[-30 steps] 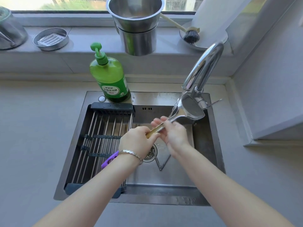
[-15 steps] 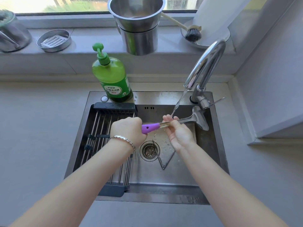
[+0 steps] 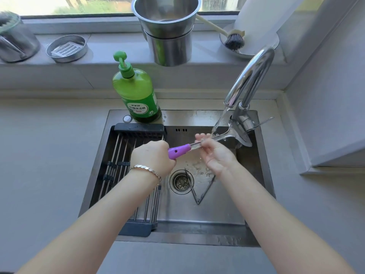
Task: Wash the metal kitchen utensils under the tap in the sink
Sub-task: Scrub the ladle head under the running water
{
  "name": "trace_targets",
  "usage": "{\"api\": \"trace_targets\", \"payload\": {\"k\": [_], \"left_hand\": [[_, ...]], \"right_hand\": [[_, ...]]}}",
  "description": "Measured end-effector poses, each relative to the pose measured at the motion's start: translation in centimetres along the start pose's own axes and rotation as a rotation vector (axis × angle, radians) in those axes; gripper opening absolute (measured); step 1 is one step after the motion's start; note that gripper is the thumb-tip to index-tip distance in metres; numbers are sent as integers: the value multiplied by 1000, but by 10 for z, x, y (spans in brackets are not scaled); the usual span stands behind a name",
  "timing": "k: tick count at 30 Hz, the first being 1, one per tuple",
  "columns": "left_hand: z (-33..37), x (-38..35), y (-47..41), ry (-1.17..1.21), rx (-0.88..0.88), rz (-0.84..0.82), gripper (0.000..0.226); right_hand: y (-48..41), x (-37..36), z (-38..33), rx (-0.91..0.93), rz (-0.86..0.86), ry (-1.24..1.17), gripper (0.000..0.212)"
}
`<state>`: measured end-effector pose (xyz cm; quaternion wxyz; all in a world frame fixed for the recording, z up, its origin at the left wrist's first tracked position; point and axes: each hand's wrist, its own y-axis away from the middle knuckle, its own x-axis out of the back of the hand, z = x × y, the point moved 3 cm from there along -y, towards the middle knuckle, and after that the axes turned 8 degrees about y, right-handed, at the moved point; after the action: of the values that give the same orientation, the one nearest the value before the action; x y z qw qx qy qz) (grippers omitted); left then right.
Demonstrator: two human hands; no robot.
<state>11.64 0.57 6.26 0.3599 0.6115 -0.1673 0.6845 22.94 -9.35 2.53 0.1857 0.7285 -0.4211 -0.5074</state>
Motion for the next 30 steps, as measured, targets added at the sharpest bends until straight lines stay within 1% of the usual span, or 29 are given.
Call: {"api": "trace_targets", "payload": {"k": [2, 6, 9, 11, 15, 17, 18, 20, 23, 25, 26, 27, 28, 30], "left_hand": [[1, -2, 2, -1, 0, -6, 14], [3, -4, 5, -17, -18, -11, 14], [3, -3, 7, -31, -22, -10, 13], [5, -3, 7, -41, -23, 0, 13], [7, 0, 6, -57, -25, 25, 13], [6, 2, 7, -67, -20, 23, 14], [4, 2, 7, -74, -13, 20, 15], [1, 3, 10, -79, -5, -3, 21], [-8, 0, 16, -67, -19, -74, 44], [-17, -4, 18, -68, 0, -151, 53], [-22, -6, 18, -54, 26, -227, 55], [-27, -8, 18, 5, 65, -344, 56], [-30, -13, 18, 128, 111, -490, 53], [-34, -21, 24, 500, 196, -784, 34]], "right_hand": [[-2, 4, -2, 7, 56, -51, 30], [8, 0, 23, -61, -33, 103, 32], [1, 4, 5, -28, 31, 20, 35], [-2, 5, 2, 7, 77, -17, 30], [5, 1, 22, -56, -37, 154, 28], [0, 7, 9, -64, -43, 104, 27], [-5, 13, -1, -52, -19, 54, 27], [-13, 25, -12, -62, 44, -2, 28], [-17, 38, -5, -129, 92, 21, 25], [-14, 37, 4, -129, 106, 19, 24], [-12, 36, 10, -116, 111, 25, 25], [-10, 35, 16, -98, 108, 34, 25], [-8, 34, 22, -76, 91, 40, 25], [-4, 32, 34, -38, 31, 14, 24]]}}
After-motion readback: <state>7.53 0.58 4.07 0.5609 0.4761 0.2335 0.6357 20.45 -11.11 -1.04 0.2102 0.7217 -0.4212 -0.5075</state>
